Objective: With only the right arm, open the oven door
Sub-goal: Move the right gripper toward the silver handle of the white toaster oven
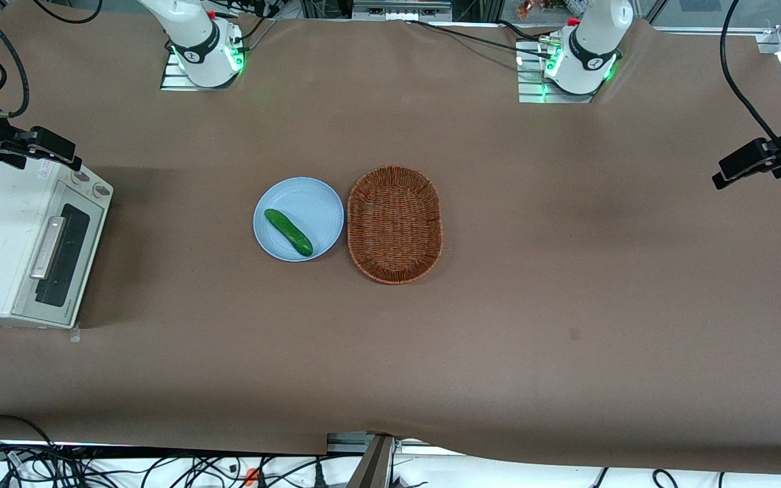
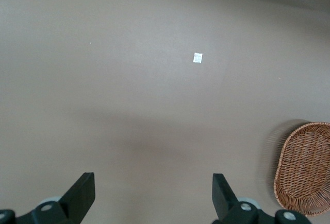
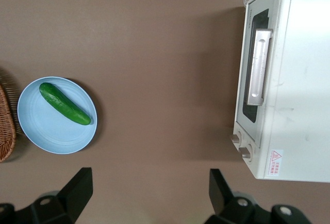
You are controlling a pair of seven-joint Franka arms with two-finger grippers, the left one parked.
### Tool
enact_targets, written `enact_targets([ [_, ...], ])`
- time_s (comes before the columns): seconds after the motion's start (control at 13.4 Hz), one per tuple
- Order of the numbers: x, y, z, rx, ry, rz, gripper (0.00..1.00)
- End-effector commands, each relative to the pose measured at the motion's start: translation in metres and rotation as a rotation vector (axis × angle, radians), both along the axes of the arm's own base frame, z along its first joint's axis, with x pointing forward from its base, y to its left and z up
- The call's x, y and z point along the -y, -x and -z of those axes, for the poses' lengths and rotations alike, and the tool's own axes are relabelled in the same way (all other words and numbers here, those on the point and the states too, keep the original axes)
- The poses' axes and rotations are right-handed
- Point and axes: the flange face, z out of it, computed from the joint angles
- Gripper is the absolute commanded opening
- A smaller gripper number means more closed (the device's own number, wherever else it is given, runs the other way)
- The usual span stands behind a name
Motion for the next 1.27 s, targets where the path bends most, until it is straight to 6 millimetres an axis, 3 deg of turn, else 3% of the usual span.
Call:
enact_targets([
  [0.0,0.0,0.002,-0.005,0.016,0.011,0.002,1.0],
  [0.52,-0.005,0.003,-0.002,-0.011,0.02,-0.018,1.0],
  [0.75,-0.019,0.009,0.01,-0.098,0.056,-0.049,1.0],
  [0.97,-0.019,0.01,0.013,-0.113,0.08,-0.057,1.0],
  [1.2,-0.018,0.009,0.036,-0.203,0.195,-0.072,1.0],
])
